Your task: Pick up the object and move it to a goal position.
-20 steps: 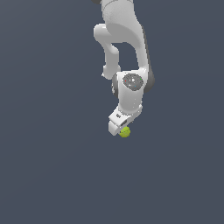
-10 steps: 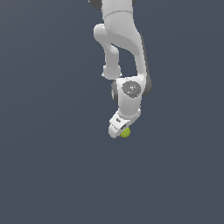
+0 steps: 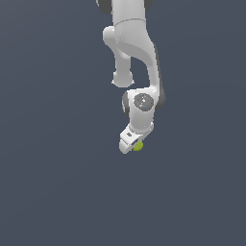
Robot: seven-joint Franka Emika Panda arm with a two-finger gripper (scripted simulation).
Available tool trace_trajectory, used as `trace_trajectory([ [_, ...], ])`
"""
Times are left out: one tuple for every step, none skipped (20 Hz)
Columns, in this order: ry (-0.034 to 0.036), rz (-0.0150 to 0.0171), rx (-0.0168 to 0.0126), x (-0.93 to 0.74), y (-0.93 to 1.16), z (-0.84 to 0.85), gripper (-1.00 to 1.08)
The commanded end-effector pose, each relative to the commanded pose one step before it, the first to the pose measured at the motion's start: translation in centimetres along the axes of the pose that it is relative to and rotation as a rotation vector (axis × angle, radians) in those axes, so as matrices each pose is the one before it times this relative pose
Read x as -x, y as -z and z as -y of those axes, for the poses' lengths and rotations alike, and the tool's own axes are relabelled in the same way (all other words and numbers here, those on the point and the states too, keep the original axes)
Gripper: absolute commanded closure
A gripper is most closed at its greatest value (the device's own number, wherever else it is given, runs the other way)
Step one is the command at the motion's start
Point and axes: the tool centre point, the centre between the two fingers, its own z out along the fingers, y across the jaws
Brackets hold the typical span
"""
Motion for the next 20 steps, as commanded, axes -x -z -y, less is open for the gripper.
trace_trajectory([
  [0.00126,0.00016,-0.00074,-0.041,-0.090,0.077,1.08],
  [0.00000,0.00000,0.00000,0.000,0.000,0.000,1.08],
  [0.00000,0.00000,0.00000,0.000,0.000,0.000,1.08],
  [0.00000,0.00000,0.00000,0.000,0.000,0.000,1.08],
  [0.00000,0.00000,0.00000,0.000,0.000,0.000,1.08],
  [0.00000,0.00000,0.00000,0.000,0.000,0.000,1.08],
  [-0.00145,-0.00033,0.00107,0.041,0.085,-0.095,1.08],
  [0.00000,0.00000,0.00000,-0.004,0.026,0.011,1.08],
  [0.00000,0.00000,0.00000,-0.012,0.079,0.033,1.08],
  [0.00000,0.00000,0.00000,-0.020,0.132,0.054,1.08],
  [0.00000,0.00000,0.00000,-0.028,0.185,0.076,1.08],
  [0.00000,0.00000,0.00000,-0.036,0.239,0.098,1.08],
  [0.00000,0.00000,0.00000,-0.044,0.293,0.120,1.08],
  [0.00000,0.00000,0.00000,-0.052,0.348,0.143,1.08],
  [0.00000,0.00000,0.00000,-0.061,0.403,0.166,1.08],
  [0.00049,0.00040,0.00028,-0.089,0.450,0.215,1.08],
  [0.00000,0.00000,0.00000,-0.078,0.518,0.213,1.08],
  [0.00000,0.00000,0.00000,-0.088,0.578,0.237,1.08],
  [0.00000,0.00000,0.00000,-0.097,0.639,0.262,1.08],
  [0.00000,0.00000,0.00000,-0.107,0.702,0.287,1.08],
])
